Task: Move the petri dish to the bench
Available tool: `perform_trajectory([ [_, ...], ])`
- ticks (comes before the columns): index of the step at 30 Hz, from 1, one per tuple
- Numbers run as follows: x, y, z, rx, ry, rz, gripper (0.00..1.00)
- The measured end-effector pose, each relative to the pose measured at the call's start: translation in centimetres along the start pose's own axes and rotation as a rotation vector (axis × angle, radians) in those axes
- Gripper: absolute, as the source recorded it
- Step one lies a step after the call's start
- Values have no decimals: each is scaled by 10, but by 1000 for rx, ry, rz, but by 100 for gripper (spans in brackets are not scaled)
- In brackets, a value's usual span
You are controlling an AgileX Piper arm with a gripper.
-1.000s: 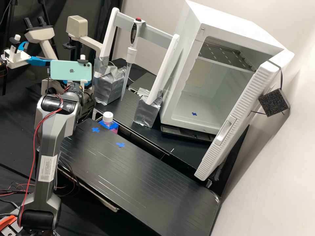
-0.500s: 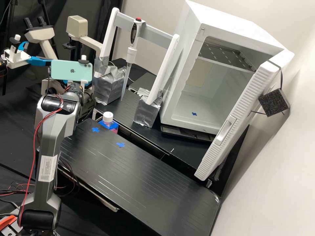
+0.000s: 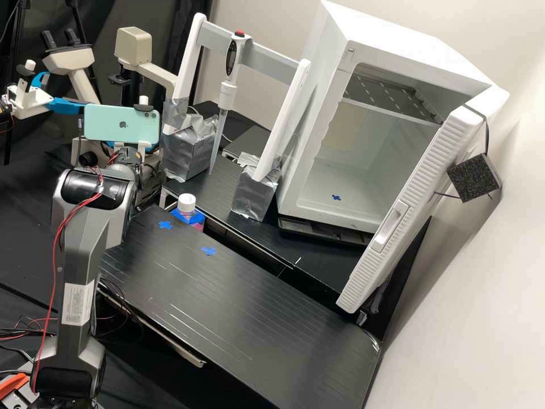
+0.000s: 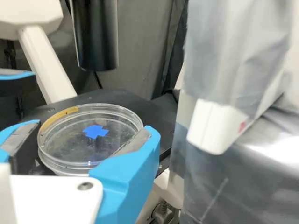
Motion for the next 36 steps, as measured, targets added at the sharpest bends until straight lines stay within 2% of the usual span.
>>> perform_trajectory([
  [2, -8, 1, -3, 2, 6, 13, 0],
  [5, -20, 0, -5, -21, 18, 23, 0],
  [8, -34, -5, -5, -25, 14, 24, 0],
  [19, -97, -37, 2, -60, 32, 13, 0],
  [24, -128, -46, 14, -50, 31, 42, 0],
  [26, -138, -48, 23, -34, 14, 51, 0],
  [29, -153, -48, 34, -8, -8, 77, 0],
  [33, -173, -47, 50, -2, -32, 106, 0],
  [36, -190, -42, 61, 17, -53, 153, 0],
])
